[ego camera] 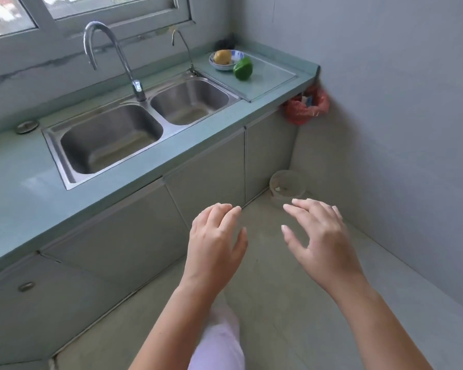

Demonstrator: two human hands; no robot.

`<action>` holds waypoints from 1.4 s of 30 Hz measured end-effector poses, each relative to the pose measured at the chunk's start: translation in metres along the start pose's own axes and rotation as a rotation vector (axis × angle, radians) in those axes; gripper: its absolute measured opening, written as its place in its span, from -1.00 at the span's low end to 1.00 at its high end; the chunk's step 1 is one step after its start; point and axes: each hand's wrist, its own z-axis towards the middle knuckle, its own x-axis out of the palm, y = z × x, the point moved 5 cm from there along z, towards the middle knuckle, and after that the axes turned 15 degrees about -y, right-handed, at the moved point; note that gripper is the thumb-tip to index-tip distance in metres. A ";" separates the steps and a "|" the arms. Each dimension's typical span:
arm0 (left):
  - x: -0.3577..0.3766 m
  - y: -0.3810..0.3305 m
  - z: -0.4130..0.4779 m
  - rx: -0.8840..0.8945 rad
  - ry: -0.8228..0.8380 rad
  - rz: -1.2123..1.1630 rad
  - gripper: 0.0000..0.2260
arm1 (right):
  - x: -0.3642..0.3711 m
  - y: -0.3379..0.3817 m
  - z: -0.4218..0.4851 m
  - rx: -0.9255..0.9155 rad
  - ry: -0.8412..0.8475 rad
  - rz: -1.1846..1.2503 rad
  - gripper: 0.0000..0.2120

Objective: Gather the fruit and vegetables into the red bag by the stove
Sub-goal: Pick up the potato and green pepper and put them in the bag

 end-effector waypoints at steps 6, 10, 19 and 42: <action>0.062 0.057 0.080 -0.003 0.019 -0.028 -0.67 | 0.075 -0.019 0.074 0.004 -0.011 -0.063 -0.63; 0.086 0.103 0.154 -0.027 -0.010 -0.059 -0.66 | 0.128 -0.013 0.148 -0.034 0.018 -0.076 -0.64; 0.125 0.188 0.259 -0.101 -0.042 -0.058 -0.67 | 0.228 -0.005 0.271 -0.072 0.037 -0.043 -0.63; 0.366 0.238 0.524 -0.192 0.085 -0.072 -0.64 | 0.400 -0.205 0.526 -0.010 0.134 0.000 -0.59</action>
